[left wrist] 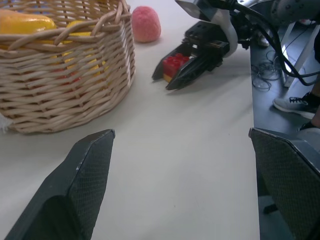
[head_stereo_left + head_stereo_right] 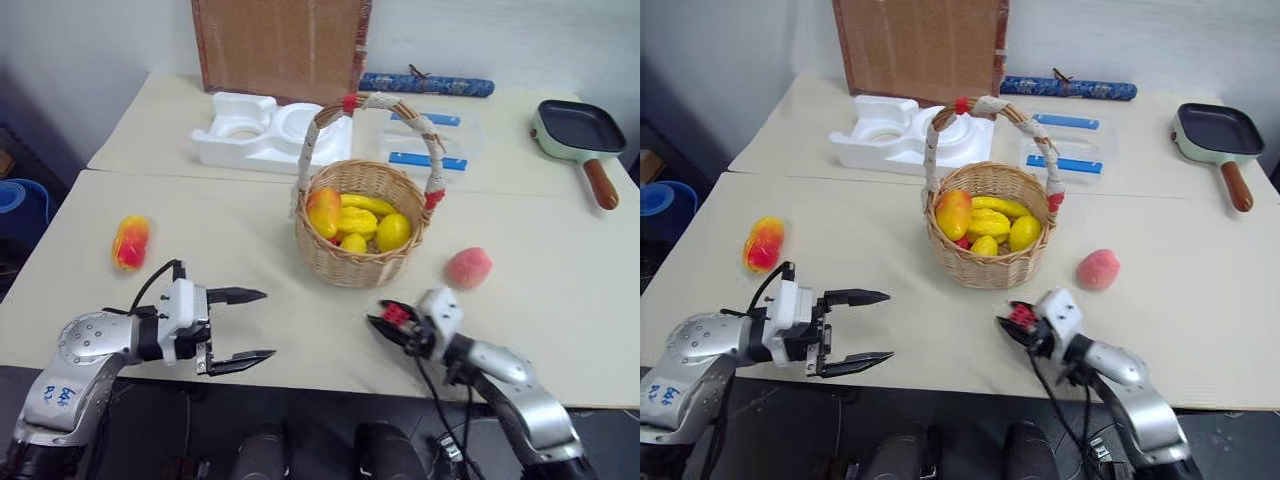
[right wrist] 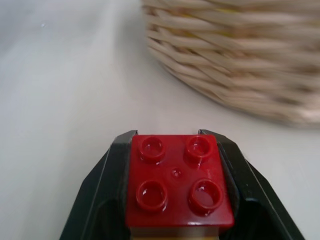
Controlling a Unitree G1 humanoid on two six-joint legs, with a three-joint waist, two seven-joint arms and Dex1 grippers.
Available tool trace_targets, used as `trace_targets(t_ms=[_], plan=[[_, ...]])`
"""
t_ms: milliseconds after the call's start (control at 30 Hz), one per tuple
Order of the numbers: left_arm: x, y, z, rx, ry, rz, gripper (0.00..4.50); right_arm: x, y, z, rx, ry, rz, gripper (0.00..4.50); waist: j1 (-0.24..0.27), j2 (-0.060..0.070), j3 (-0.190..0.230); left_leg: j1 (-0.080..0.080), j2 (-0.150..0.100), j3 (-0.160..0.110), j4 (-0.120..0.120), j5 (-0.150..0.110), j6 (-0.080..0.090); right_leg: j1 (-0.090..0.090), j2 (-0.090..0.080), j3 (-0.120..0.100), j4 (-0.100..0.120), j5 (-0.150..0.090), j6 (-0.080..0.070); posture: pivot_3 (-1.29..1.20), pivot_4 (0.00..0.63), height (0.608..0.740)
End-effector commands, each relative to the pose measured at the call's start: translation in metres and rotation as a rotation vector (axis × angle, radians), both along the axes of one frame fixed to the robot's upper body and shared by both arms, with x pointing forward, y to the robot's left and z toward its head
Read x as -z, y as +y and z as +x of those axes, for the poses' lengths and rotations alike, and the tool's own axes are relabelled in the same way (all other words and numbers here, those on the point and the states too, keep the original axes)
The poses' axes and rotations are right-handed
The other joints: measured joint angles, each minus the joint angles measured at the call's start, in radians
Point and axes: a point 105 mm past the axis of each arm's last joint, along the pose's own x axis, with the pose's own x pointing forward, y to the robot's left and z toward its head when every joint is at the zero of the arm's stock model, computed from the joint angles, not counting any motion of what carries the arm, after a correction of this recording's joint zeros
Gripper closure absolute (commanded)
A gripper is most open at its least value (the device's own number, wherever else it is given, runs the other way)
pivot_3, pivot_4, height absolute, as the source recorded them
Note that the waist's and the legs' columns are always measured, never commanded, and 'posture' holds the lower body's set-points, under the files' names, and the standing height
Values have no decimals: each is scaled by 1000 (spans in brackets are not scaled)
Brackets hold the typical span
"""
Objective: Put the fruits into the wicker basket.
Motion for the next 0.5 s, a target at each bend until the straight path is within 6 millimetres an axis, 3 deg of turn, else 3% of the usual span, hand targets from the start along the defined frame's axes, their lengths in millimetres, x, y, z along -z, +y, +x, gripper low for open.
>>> trace_targets(t_ms=[33,100,200,267,333,467,500], plan=[[-3,-12,-1,41,-8,-34,0,-40,-18,-26,-4,-157,116,2950,6,0,0,0,0,0,0,0,1,0,0,0,0,0,0,0,150,740],[-3,-12,-1,46,-9,-39,0,-42,-32,-33,37,-170,113,2950,-6,0,0,0,0,2,0,0,1,0,0,1,0,1,2,0,150,740],[-9,-21,3,60,-19,-94,0,-49,-123,-40,334,-212,29,2950,-11,1,-1,1,0,2,3,0,1,1,0,1,-4,1,2,0,150,740],[-15,-27,5,68,-25,-128,0,-54,-167,-34,473,-238,-20,2950,-10,1,0,1,0,2,3,0,2,3,0,2,-6,2,4,0,150,740],[-17,-31,6,75,-30,-137,0,-48,-193,-22,519,-226,-90,2950,-15,1,-1,1,-1,4,3,1,5,3,0,4,-8,5,5,0,150,740],[-18,-29,7,71,-34,-134,0,-37,-227,8,581,-172,-103,2950,-39,2,-1,3,1,5,2,2,2,2,2,4,-7,6,4,0,150,740],[-17,-28,8,64,-36,-130,0,-34,-235,16,605,-157,-104,2600,-42,3,-1,3,1,5,2,3,2,1,2,4,-7,6,3,0,150,740]])
